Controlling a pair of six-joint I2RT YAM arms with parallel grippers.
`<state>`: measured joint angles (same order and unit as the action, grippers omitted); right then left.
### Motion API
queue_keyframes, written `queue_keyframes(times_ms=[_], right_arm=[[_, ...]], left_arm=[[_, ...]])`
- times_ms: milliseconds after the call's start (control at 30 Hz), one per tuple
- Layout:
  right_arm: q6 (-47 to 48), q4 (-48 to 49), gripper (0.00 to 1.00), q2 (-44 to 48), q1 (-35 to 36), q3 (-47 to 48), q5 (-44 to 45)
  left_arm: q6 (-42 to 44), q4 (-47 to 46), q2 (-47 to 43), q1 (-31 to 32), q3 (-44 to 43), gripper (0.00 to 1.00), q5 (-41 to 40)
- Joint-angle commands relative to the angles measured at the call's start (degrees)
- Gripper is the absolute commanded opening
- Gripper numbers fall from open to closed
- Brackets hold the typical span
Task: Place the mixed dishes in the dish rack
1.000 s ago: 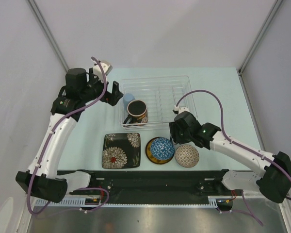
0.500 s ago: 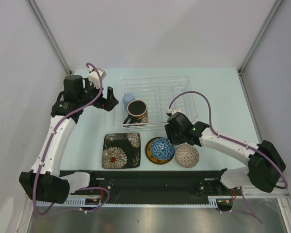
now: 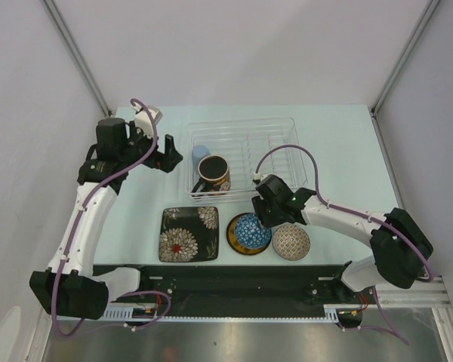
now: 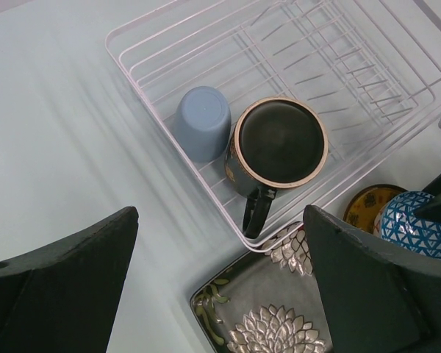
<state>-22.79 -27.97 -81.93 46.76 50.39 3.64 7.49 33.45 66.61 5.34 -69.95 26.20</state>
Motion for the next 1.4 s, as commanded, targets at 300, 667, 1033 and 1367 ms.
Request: queue_keyframes(times_ms=[300,667,1033,1367], right_arm=[[2.7,1.2,0.28,-1.7,-1.7,1.5,-5.1],[3.6,-0.1,0.0,2.1,-1.7,4.8,-5.2],[9.9,-22.0,0.0,7.4,-6.9,36.2,11.6],[19.9,-22.1,0.0,-12.8,-8.6,56.6,49.9]], left_arm=[[-1.0,-3.6,-3.2,-1.2,1.4,1.0,0.9],[-0.2,-3.7,-3.1,-1.5,1.7,1.0,0.6],[-1.1,-3.4,-2.6,-1.5,-0.2,1.0,1.1],[-1.2,-3.3,-3.9,-1.8,1.9,1.0,1.7]])
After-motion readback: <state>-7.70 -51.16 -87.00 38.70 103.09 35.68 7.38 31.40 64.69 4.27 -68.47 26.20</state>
